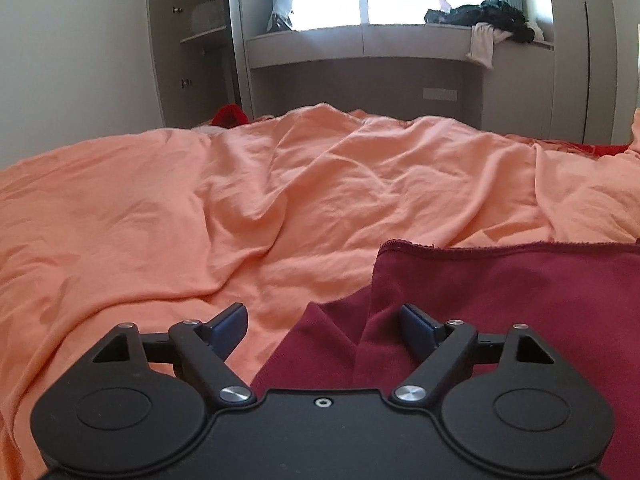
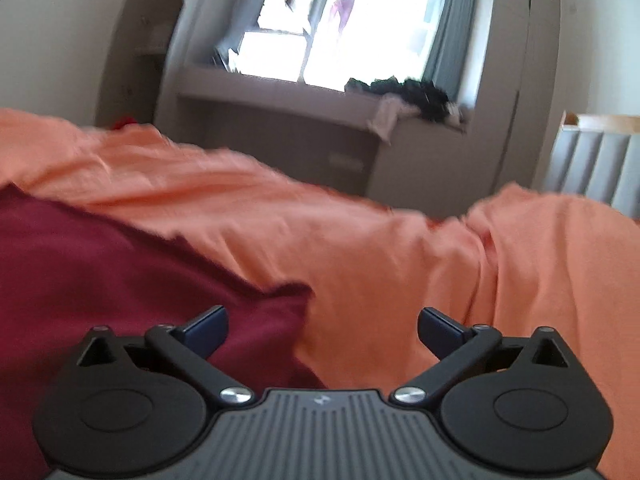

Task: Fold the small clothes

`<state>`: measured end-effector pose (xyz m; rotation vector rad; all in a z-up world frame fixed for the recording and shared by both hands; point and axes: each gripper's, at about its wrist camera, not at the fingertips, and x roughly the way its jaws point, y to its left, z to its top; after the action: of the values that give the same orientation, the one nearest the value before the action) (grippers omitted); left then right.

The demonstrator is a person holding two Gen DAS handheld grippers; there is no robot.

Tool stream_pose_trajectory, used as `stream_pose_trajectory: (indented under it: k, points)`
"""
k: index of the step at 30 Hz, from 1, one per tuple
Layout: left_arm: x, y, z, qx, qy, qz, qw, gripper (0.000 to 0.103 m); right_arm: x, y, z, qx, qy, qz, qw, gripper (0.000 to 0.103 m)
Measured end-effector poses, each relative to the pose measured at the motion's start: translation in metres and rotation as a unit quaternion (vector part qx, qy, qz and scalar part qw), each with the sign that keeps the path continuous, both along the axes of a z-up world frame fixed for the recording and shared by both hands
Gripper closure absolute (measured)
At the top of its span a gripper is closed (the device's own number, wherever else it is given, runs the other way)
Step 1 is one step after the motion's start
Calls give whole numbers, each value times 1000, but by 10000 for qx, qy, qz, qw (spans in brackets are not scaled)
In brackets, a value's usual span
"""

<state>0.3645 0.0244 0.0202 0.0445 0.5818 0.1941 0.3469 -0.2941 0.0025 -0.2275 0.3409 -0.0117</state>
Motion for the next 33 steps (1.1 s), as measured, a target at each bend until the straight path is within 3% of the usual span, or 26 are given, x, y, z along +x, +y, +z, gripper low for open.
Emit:
stream_pose_trajectory:
  k: [7, 13, 20, 24, 30, 33]
  points:
    - [-12, 5, 5, -125, -271, 6, 9996, 1, -4, -13, -3, -149, -107, -507, 9985, 0]
    - [-35, 4, 15, -118, -557, 48, 9984, 1, -26, -16, 6, 111, -365, -519, 9979, 0]
    - [-66, 0, 31, -192, -1166, 100, 9929, 1, -76, -18, 25, 828, -1467, -676, 9834, 0]
    - [-90, -5, 34, -127, -1515, 53, 9884, 1, -99, -15, 30, 896, -1936, -722, 9743, 0]
    - [-142, -7, 34, -73, -2283, -76, 9735, 1, -136, -5, 26, 1003, -2194, -575, 9688, 0]
    - [-162, -12, 31, -122, -2354, -446, 9708, 1, -146, 4, 22, 1000, -2087, -491, 9716, 0]
